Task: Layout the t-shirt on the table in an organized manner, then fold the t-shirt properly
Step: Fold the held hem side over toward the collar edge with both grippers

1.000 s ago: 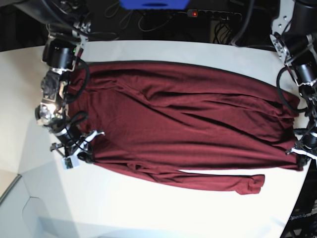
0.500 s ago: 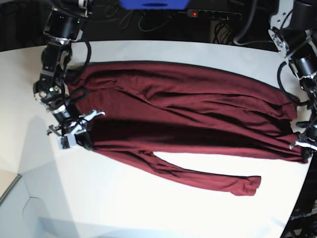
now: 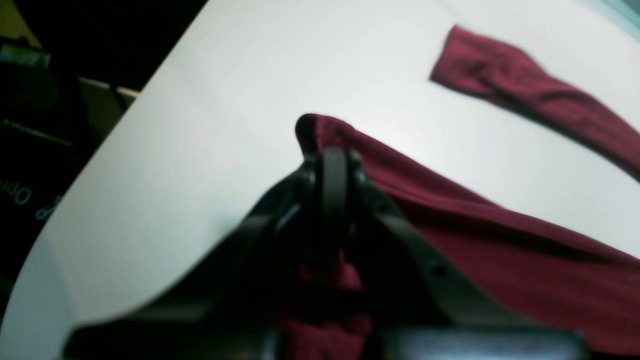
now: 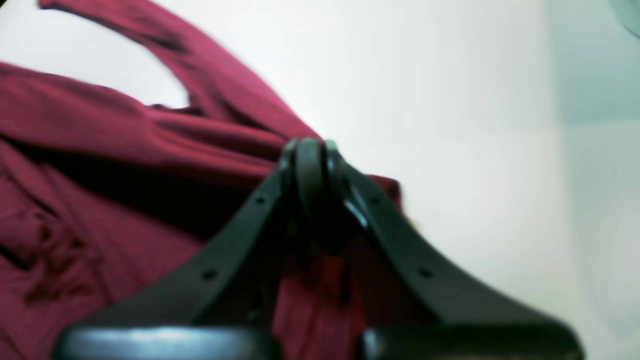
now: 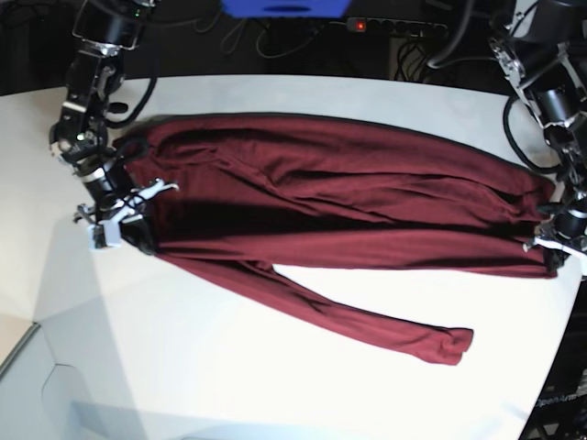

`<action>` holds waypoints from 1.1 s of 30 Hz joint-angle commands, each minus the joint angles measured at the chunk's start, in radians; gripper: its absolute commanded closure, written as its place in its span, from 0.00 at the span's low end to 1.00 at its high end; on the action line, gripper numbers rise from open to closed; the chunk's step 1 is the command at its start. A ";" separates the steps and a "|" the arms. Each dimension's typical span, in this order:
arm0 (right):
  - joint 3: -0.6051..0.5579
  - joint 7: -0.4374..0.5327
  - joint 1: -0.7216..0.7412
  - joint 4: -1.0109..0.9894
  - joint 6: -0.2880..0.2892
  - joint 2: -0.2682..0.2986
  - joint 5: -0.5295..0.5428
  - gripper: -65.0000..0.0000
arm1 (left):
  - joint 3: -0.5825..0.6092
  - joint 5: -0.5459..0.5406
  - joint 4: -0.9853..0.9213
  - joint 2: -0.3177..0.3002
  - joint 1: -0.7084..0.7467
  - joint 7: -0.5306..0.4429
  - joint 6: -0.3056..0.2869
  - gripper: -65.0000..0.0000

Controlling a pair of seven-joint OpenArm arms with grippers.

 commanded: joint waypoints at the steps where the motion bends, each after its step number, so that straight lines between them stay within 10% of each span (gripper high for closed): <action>1: 0.008 0.035 0.015 0.020 0.003 0.005 0.028 1.00 | -0.002 -0.018 0.018 -0.024 -0.031 -0.029 -0.002 1.00; 33: 0.034 0.041 -0.071 0.011 0.003 0.009 0.028 1.00 | 0.012 -0.176 0.009 -0.049 0.104 -0.029 -0.002 1.00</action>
